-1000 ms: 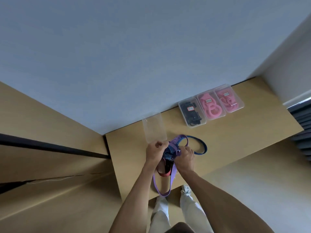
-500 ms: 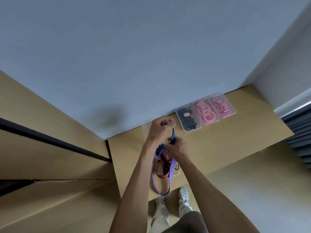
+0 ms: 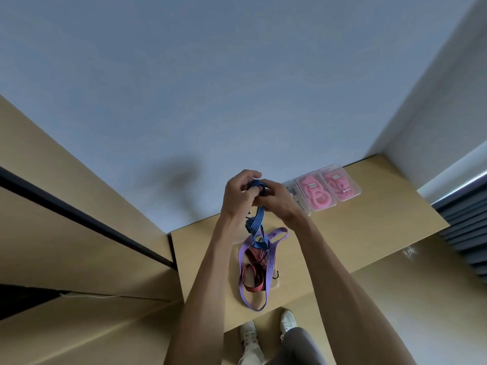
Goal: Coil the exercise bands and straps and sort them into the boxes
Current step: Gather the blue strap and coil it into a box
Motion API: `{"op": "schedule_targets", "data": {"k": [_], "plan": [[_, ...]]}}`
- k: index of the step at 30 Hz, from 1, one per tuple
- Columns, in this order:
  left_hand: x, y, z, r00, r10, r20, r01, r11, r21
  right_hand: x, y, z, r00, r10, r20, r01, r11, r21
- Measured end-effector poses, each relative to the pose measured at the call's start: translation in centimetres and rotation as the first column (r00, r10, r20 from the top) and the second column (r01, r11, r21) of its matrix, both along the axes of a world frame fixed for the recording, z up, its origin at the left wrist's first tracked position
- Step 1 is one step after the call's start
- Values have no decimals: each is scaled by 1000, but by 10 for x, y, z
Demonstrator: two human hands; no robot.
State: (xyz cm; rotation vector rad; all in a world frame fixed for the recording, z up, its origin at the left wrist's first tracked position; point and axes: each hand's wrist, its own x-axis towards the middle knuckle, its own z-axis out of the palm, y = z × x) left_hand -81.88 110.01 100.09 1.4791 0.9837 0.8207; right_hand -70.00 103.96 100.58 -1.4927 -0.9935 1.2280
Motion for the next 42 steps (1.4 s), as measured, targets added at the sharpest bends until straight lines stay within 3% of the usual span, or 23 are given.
{"op": "schedule_targets", "data": {"k": [3, 6, 8, 9, 12, 14, 16, 19, 22, 25, 27, 29, 32, 34, 37, 39, 42], "plan": [[-4, -1, -10, 996, 91, -14, -90, 992, 86, 1, 6, 2, 999, 9, -35, -10, 999, -37], [-6, -11, -30, 974, 218, -58, -210, 971, 114, -5, 7, -9, 999, 0, 51, 7, 990, -140], [-10, -15, -46, 957, 284, -55, -284, 959, 5, -7, 5, -16, 996, -72, 54, 81, 981, -178], [-13, -16, -53, 960, 278, -35, -280, 953, -119, -7, 4, -18, 991, -123, 54, 131, 974, -183], [-25, -24, -79, 990, 80, -117, -120, 912, -393, -5, 4, -20, 972, -235, 27, 236, 958, -164], [-30, -37, -97, 945, -151, -289, 22, 913, -406, -4, 6, -18, 959, -283, -28, 275, 947, -167], [-31, -45, -108, 888, -274, -370, 98, 897, -432, -3, 9, -16, 945, -322, -58, 307, 934, -183], [-23, -47, -111, 920, -262, -290, 90, 864, -496, 0, 13, -15, 925, -377, -51, 361, 912, -195], [-16, -39, -101, 980, -174, -94, 98, 840, -534, 6, 9, -17, 917, -397, -21, 384, 898, -212], [-8, -19, -86, 971, 153, 186, 16, 731, -682, 10, -2, -21, 946, -319, 61, 324, 924, -203], [-3, -4, -75, 940, 269, 209, -18, 653, -757, 7, -10, -24, 969, -207, 134, 230, 955, -185], [2, 1, -59, 974, 205, 101, -65, 673, -737, 4, -17, -28, 991, -89, 103, 106, 978, -179], [4, 7, -42, 972, 233, 26, -153, 714, -683, 3, -23, -32, 996, 44, 81, -26, 975, -219], [0, 11, -34, 980, 199, 26, -140, 771, -621, 3, -23, -33, 984, -53, 172, 90, 972, -215], [-7, 9, -21, 998, 60, 14, -46, 883, -467, 3, -15, -23, 891, -348, 292, 389, 916, -94], [-7, 3, -4, 998, 11, 57, 12, 920, -391, 0, -8, -13, 900, -371, 229, 398, 913, -84], [-1, 1, 17, 984, 43, 174, 17, 944, -331, -4, 2, 0, 925, -377, -49, 372, 924, -89]]}}
